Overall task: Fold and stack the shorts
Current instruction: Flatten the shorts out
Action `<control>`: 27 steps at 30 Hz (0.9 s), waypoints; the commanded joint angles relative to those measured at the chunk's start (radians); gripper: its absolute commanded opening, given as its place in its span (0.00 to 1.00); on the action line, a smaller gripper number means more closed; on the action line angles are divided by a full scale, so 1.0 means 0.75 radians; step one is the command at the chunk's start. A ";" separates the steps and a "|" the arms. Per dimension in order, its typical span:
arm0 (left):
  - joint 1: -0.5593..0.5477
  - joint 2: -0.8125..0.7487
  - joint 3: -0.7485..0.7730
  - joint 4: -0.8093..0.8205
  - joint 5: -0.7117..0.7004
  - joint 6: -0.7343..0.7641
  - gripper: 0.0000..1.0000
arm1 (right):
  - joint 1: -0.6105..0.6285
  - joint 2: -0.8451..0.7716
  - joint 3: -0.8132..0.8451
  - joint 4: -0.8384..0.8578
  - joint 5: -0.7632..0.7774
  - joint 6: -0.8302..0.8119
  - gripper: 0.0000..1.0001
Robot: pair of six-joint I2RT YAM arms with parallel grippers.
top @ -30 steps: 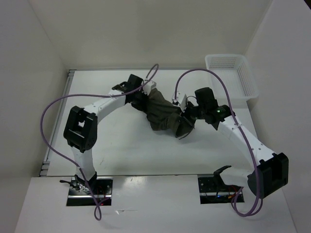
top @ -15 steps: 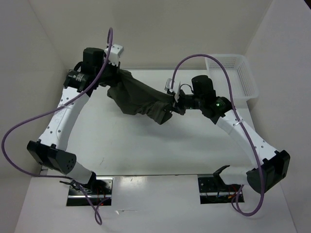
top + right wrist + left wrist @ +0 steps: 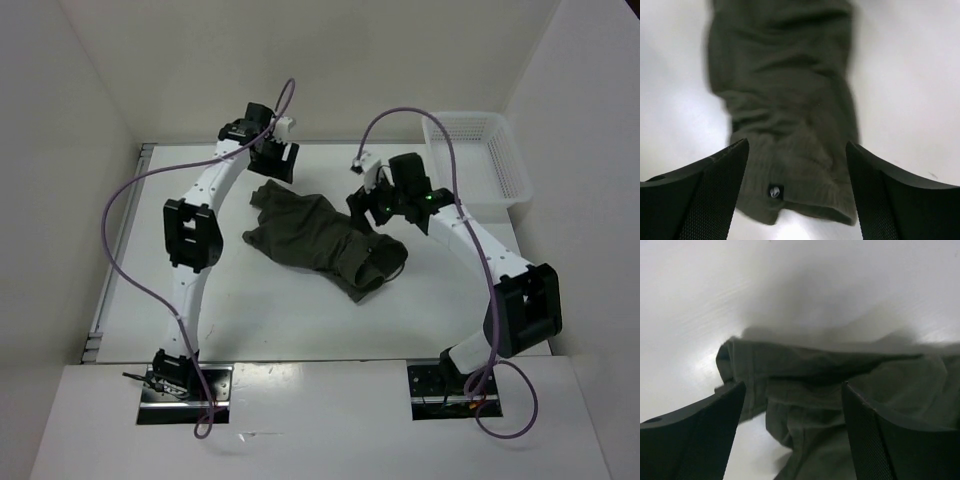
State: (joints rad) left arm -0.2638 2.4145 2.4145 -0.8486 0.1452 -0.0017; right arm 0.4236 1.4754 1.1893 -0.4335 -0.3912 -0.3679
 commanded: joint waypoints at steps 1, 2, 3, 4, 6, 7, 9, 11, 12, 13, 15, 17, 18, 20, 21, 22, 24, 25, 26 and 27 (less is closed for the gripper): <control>0.077 -0.335 -0.056 -0.059 0.105 0.002 0.85 | -0.141 -0.022 0.141 0.140 0.129 0.208 0.84; 0.112 -0.423 -0.201 0.010 0.156 0.002 0.86 | -0.141 -0.065 0.141 0.128 0.147 0.208 0.87; 0.112 -0.618 -0.373 0.059 0.156 0.002 0.89 | -0.141 -0.087 0.141 0.108 0.168 0.247 0.90; 0.112 -0.707 -0.727 0.112 0.126 0.002 0.92 | -0.141 -0.106 0.141 0.095 0.168 0.284 0.90; 0.094 -0.848 -0.975 0.150 0.065 0.002 0.92 | -0.141 -0.132 0.155 0.024 0.080 0.329 0.90; 0.094 -0.861 -1.121 0.134 0.064 0.002 0.92 | -0.141 -0.145 0.155 0.004 -0.027 0.363 0.90; 0.129 -0.873 -1.227 0.115 0.158 0.002 0.92 | -0.141 -0.145 0.118 -0.058 -0.090 0.407 0.84; 0.174 -0.886 -1.309 0.162 0.181 0.002 0.96 | -0.141 -0.145 0.035 -0.111 -0.125 0.407 0.79; 0.174 -0.886 -1.366 0.186 0.193 0.002 0.96 | -0.141 -0.165 -0.004 -0.152 -0.125 0.407 0.74; 0.190 -0.886 -1.385 0.227 0.207 0.002 0.97 | -0.141 -0.181 -0.039 -0.164 -0.125 0.419 0.72; 0.204 -0.886 -1.397 0.258 0.254 0.002 0.97 | -0.141 -0.216 -0.115 -0.181 -0.198 0.431 0.72; 0.225 -0.872 -1.409 0.297 0.318 0.002 0.97 | -0.141 -0.231 -0.144 -0.193 -0.304 0.464 0.72; 0.247 -0.871 -1.409 0.309 0.330 0.002 0.98 | -0.141 -0.231 -0.144 -0.193 -0.327 0.464 0.72; 0.274 -0.812 -1.409 0.326 0.330 0.002 0.98 | -0.141 -0.231 -0.201 -0.175 -0.358 0.492 0.75; 0.290 -0.792 -1.397 0.326 0.330 0.002 0.98 | -0.141 -0.214 -0.221 -0.140 -0.358 0.517 0.75; 0.290 -0.755 -1.397 0.326 0.360 0.002 0.98 | -0.141 -0.214 -0.240 -0.140 -0.358 0.529 0.75; 0.303 -0.743 -1.385 0.326 0.399 0.002 0.98 | -0.141 -0.198 -0.293 -0.109 -0.384 0.562 0.75; 0.303 -0.724 -1.385 0.326 0.420 0.002 0.98 | -0.141 -0.198 -0.309 -0.075 -0.401 0.562 0.75; 0.303 -0.710 -1.385 0.344 0.420 0.002 0.98 | -0.141 -0.198 -0.330 -0.052 -0.413 0.576 0.75; 0.303 -0.710 -1.385 0.362 0.434 0.002 0.98 | -0.125 -0.198 -0.330 -0.030 -0.413 0.589 0.75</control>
State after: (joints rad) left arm -0.0357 1.8595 1.3487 -0.6186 0.3954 -0.0044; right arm 0.3115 1.3411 0.9592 -0.5331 -0.6445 0.0273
